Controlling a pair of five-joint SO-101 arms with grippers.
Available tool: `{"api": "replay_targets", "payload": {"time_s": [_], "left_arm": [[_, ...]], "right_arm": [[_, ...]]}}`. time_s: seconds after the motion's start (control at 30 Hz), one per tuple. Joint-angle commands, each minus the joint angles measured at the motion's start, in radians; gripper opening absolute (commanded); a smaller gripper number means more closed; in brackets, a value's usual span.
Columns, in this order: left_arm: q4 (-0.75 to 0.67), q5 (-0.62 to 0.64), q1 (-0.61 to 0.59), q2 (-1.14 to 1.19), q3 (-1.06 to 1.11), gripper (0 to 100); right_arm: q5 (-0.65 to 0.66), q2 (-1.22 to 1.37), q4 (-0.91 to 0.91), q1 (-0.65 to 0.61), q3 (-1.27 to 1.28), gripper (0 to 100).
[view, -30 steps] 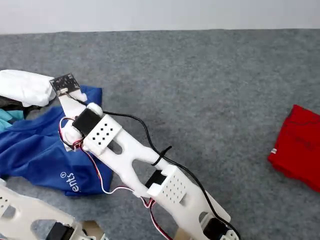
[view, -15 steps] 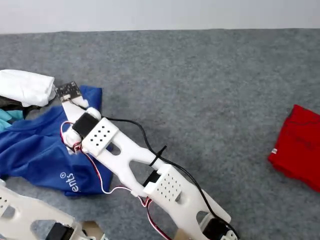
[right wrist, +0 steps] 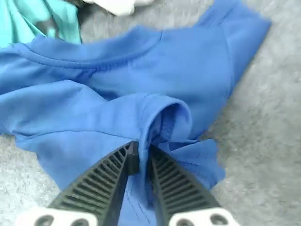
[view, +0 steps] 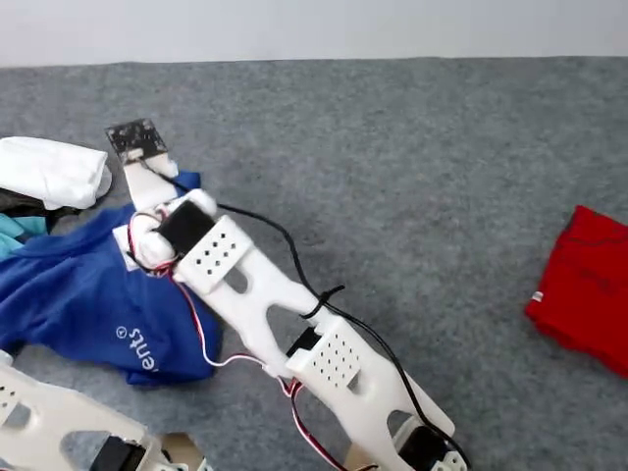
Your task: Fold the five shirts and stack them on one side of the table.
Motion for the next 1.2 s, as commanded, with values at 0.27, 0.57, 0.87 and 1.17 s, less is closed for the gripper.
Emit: {"api": "replay_targets", "payload": {"time_s": [0.27, 0.57, 0.87, 1.17], "left_arm": [[0.028, 0.008, 0.044, -0.014, -0.004, 9], [0.037, 0.008, 0.092, -0.02, -0.008, 9], [0.037, 0.018, 0.149, -0.02, -0.004, 9], [0.037, 0.057, 0.199, -0.02, -0.004, 9]], "right_arm": [[0.115, -0.016, 0.17, 0.137, -0.199, 0.9], [0.236, -0.048, 0.189, 0.334, -0.242, 0.9], [0.459, -0.171, 0.111, 0.38, -0.241, 0.9], [0.543, -0.101, 0.231, 0.417, -0.239, 1.2]]}}
